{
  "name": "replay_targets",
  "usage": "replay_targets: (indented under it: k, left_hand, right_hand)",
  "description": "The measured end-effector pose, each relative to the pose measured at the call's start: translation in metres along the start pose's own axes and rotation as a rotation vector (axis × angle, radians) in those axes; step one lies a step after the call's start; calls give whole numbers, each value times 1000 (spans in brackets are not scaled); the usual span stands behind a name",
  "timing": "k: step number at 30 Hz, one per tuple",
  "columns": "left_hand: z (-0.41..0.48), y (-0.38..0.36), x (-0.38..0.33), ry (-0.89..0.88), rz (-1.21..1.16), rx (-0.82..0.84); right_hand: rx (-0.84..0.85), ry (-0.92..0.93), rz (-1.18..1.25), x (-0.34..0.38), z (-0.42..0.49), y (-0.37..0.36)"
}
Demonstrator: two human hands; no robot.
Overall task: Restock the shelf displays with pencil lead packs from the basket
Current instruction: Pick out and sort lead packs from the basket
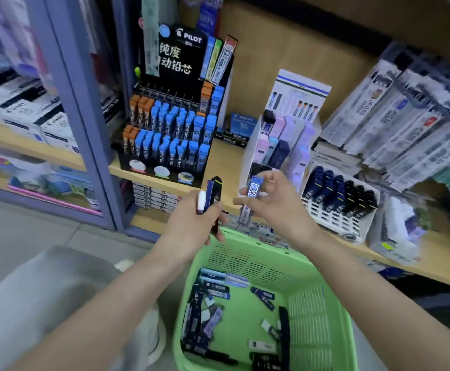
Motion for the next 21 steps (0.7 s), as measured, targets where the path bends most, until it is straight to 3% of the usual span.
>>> replay_targets:
  k: [11,21]
  left_hand:
    - [37,80,-13,-39,30,-13]
    - [56,107,-3,15,-87,-67]
  right_hand:
    - [-129,322,-332,57,86,-52]
    - [-108,408,-664,58,110,-68]
Point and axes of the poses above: each hand's wrist, its own z-axis towards the middle knuckle, its own y-axis out of the back of the hand, x = y × z, the point moved 9 cm from there along z, towards the middle knuckle, and after that the axes turned 2 degrees about z, right-handed, at the moved point
